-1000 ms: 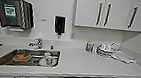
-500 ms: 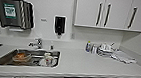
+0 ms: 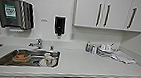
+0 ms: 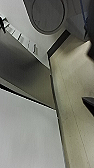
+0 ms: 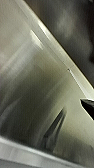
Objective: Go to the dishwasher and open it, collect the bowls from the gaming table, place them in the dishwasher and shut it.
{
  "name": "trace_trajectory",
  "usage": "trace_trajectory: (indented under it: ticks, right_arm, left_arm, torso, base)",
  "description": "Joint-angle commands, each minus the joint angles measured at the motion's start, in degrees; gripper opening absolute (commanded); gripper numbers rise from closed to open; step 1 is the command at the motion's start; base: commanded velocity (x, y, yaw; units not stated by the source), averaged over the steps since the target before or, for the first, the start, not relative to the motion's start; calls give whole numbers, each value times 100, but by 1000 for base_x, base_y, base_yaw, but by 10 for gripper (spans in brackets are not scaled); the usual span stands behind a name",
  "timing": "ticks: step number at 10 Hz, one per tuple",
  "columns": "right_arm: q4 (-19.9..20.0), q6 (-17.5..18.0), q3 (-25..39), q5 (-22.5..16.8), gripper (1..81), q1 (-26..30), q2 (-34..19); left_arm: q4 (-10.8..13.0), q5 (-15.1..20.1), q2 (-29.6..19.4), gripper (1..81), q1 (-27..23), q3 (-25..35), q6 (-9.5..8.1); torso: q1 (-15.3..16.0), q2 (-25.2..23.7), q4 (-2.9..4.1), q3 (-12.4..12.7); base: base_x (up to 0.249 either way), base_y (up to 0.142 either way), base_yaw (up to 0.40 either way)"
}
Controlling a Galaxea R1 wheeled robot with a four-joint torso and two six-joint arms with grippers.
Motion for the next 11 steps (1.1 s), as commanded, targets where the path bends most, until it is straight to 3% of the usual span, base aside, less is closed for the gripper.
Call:
trace_trajectory:
  ticks: [1, 11]
  right_arm:
    - [-387, -326, 131, -1667, 811, -203, 126]
    - [-431, -396, 122, -1667, 811, -352, 214]
  left_arm:
    - [-42, -7, -203, 811, -324, -139, -26]
    - [-34, -7, -186, 811, -324, -139, -26]
  torso:
    - [2, 0, 0, 0]
    - [-13, 0, -2, 2]
  base:
    - [0, 0, 0]
    - [-71, 0, 0]
